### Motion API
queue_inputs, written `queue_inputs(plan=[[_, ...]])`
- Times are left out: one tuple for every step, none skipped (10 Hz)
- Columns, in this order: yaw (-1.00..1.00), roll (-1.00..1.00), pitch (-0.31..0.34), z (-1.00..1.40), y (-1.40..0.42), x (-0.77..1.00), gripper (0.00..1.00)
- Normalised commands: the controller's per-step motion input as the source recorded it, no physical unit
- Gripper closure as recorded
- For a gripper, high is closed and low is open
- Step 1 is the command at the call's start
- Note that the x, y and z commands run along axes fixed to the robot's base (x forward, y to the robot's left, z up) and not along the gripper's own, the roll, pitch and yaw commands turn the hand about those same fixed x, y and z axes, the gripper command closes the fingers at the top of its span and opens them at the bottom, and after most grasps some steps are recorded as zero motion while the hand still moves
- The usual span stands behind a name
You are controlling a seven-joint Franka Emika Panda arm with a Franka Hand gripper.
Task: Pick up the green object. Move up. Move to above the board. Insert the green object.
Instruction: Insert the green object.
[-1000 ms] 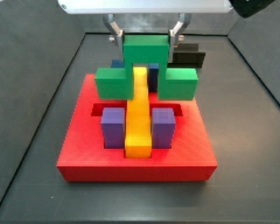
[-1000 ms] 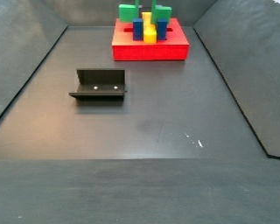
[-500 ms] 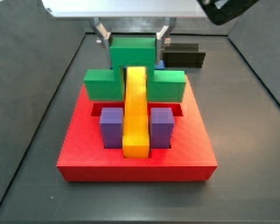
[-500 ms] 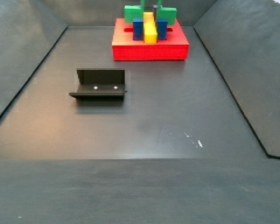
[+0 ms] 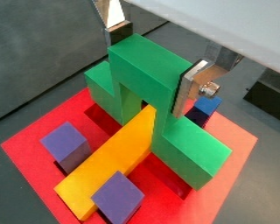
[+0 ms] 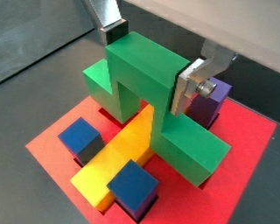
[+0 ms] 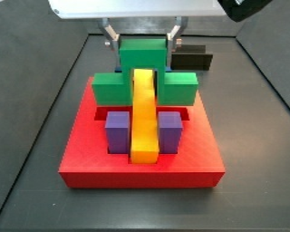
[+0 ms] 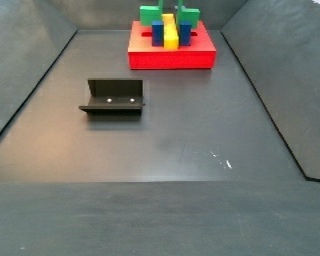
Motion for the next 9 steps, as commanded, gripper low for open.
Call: queue_inputs(plan=[[0.04,0.00,-0.080,-0.17,-0.03,0.03,1.00],[0.04,0.00,-0.067,-0.21,-0.03,0.00,1.00],[0.04,0.04,-0.049,-0.27,-0.06,0.00,1.00],[0.13,0.01,-0.064,-0.28,-0.02,0.00,1.00],[0.23,0.00,-0.071,-0.19,0.00,0.00,1.00],[0.23,0.00,-0.060,-0.12,0.00,0.00,1.00],[0.22,0.00,-0.044,-0.07,-0.02,0.00,1.00],[0.19,0.00,-0.036,-0.03,-0.04,0.00,1.00],[0.13,0.00,-0.004,0.00,-0.08,0.00,1.00]])
